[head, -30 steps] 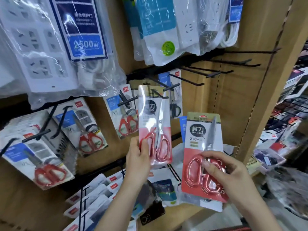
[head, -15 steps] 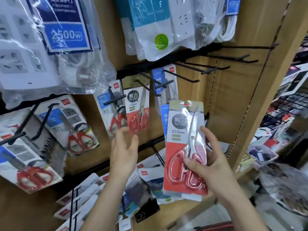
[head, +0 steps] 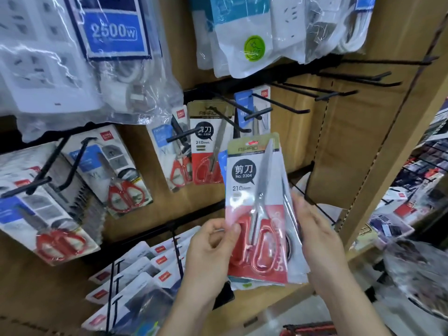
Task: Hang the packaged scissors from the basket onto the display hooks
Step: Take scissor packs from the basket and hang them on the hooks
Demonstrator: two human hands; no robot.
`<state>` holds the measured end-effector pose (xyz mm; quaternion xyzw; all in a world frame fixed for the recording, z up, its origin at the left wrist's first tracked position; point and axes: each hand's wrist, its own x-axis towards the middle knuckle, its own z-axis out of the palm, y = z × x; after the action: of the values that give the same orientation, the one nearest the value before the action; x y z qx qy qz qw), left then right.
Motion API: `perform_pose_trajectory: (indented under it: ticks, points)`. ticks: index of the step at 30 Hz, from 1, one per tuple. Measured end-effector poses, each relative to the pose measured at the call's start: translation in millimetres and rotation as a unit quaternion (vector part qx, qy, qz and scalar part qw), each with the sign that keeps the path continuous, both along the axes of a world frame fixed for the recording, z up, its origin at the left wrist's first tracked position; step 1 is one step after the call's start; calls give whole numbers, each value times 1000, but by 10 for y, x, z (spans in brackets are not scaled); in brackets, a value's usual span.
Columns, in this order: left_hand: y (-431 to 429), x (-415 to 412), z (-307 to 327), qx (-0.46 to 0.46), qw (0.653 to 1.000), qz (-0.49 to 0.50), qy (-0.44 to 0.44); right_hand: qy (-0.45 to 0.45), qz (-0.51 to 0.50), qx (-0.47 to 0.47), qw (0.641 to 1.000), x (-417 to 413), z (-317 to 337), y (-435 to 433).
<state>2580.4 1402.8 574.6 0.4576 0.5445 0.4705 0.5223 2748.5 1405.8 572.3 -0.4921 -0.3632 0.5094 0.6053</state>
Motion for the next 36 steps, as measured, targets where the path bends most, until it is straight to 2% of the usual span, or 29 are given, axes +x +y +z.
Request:
perform_pose_trajectory:
  ticks: [3, 6, 9, 12, 14, 16, 18, 20, 24, 27, 30, 36]
  points:
    - [-24, -40, 44, -16, 998, 20, -58, 28, 29, -10, 999, 70, -14, 27]
    - [-54, -77, 92, -22, 994, 40, -103, -6, 19, 2, 1000, 90, -86, 54]
    - [-71, -121, 82, -21, 993, 57, -103, -16, 26, 12, 999, 32, -140, 69]
    - [-90, -130, 69, -15, 994, 69, -85, -7, 92, 33, 995, -47, -158, 64]
    - [-91, -139, 39, 8, 997, 73, -38, -36, 121, 43, 991, -59, -198, 62]
    - [-78, -179, 16, 56, 993, 74, 67, -75, 107, 44, 990, -12, -264, 72]
    - [-76, -258, 7, 112, 976, 81, 167, -116, 50, 38, 991, 100, -316, 83]
    - [-90, -335, -1, 145, 962, 95, 211, -127, -6, 31, 991, 281, -336, 93]
    - [-191, -358, -3, 166, 970, 102, 145, -100, -58, 57, 992, 606, -336, 81]
    - [-225, -297, 4, 185, 969, 86, 142, -70, -54, 69, 994, 671, -341, 66]
    - [-191, -239, -26, 186, 970, 75, 136, -3, -27, 74, 997, 669, -350, 39]
    - [-221, -149, -45, 192, 970, 57, 136, 51, -31, 64, 996, 677, -340, 10]
